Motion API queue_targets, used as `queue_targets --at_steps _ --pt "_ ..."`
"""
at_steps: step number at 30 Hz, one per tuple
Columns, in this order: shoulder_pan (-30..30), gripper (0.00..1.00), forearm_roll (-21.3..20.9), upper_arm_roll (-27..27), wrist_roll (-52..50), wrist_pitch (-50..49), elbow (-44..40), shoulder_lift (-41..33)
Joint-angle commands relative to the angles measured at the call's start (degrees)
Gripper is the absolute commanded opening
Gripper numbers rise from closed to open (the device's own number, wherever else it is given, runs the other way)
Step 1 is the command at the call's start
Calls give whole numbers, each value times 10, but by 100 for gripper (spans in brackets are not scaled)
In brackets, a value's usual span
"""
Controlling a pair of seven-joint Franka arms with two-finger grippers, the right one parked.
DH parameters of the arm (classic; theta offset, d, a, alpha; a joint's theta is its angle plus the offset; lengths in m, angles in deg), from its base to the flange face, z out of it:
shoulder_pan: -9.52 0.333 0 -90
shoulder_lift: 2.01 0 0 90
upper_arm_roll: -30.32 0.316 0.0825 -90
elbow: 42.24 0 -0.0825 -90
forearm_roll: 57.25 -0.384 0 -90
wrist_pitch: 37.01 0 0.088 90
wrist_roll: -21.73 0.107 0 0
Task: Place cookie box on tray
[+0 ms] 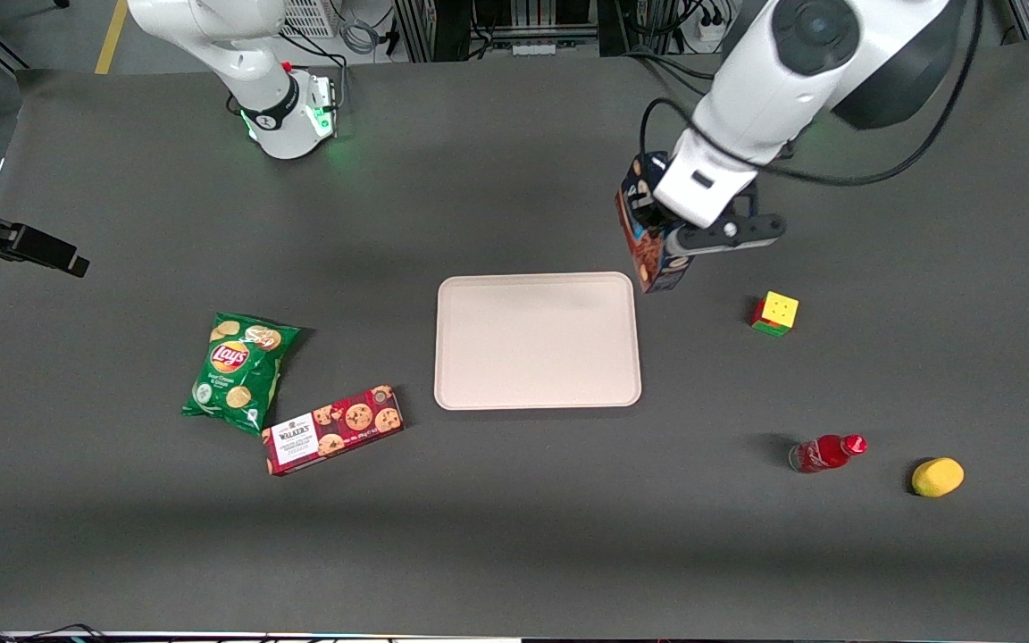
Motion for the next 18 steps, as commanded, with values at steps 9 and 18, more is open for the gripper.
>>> queue_targets --at_steps 9,18 --pt "-32 3 -185 -53 -17 121 -24 165" --pt "-41 3 -317 -47 -51 188 -25 260"
